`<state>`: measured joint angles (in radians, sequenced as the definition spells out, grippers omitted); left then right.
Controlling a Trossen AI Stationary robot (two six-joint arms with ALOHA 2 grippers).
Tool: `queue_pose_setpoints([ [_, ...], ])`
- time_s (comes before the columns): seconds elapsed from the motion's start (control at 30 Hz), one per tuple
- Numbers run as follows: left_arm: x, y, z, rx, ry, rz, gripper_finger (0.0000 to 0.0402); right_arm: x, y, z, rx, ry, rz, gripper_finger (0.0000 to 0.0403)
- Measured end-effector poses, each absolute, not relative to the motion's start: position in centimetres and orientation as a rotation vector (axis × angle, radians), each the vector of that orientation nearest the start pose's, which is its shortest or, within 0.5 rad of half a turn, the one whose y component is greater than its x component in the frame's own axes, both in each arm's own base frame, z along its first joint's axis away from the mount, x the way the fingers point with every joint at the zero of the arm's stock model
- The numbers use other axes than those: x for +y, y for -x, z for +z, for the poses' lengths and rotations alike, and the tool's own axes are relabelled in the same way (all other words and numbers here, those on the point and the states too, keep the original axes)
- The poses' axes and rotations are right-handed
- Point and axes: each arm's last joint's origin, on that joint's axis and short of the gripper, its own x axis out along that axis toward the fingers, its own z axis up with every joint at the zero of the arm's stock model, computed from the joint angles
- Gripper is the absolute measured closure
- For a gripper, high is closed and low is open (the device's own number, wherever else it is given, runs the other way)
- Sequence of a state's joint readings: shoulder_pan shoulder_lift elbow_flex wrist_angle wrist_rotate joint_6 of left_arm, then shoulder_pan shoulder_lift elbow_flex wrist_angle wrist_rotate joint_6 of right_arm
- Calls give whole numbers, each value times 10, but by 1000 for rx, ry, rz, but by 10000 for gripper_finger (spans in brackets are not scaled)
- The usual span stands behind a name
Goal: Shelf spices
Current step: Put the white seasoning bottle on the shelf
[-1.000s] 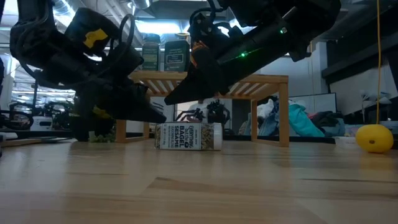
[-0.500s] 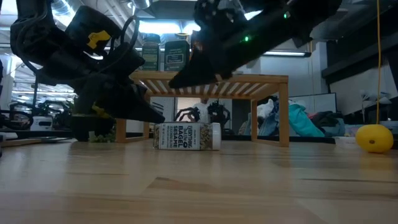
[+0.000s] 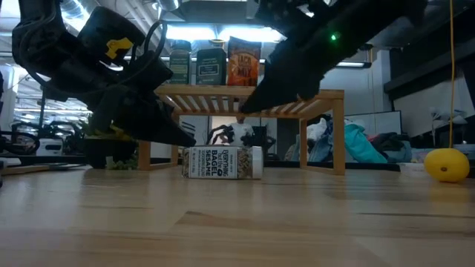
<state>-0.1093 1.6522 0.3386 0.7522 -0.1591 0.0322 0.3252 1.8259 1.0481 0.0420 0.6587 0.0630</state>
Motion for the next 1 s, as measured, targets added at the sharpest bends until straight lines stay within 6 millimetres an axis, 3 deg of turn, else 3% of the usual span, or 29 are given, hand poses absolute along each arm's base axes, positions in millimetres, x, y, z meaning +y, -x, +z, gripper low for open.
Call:
queue_pose_setpoints([
  [0.23,-22,-242,94,559,-107,38,401,94,-345,157,739,243,-462,274],
  [0.53,-22,-242,94,557,-106,37,401,88,-327,133,745,155,-526,279],
  [0.67,-22,-242,94,552,-106,37,401,89,-328,132,709,125,-508,312],
  [0.87,-22,-242,94,543,-112,34,401,90,-327,129,737,96,-444,393],
  [1.0,-22,-242,95,542,-117,33,401,91,-328,129,727,71,-423,383],
])
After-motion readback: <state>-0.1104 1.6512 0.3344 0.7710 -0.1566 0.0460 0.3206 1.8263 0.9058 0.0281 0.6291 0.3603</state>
